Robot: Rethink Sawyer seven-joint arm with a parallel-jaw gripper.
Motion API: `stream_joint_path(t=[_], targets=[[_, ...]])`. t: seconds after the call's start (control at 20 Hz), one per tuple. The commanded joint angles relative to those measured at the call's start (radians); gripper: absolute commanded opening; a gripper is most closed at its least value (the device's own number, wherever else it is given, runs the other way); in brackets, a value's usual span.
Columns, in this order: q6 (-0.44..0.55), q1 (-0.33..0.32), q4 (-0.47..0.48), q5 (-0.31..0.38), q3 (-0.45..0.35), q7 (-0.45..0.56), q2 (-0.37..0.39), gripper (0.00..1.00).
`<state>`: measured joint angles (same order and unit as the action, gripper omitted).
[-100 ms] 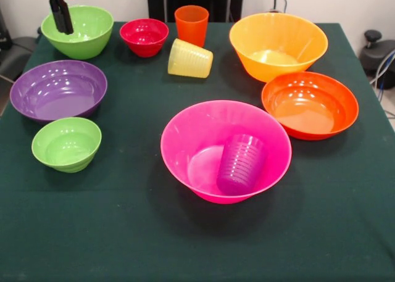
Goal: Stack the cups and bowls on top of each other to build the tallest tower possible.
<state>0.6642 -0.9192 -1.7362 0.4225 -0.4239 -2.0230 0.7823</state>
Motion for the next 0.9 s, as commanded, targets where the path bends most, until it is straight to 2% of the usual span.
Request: stream_joint_path(t=[0.05, 0.15, 0.2, 0.9], targets=[[0.004, 0.026, -0.006, 0.123, -0.049, 0.216, -0.058, 0.0], [-0.001, 0.028, -0.005, 0.134, -0.051, 0.2, -0.059, 0.0], [-0.002, 0.028, -0.005, 0.14, -0.054, 0.193, -0.059, 1.0], [-0.006, 0.035, 0.0, 0.156, -0.064, 0.159, -0.062, 1.0]])
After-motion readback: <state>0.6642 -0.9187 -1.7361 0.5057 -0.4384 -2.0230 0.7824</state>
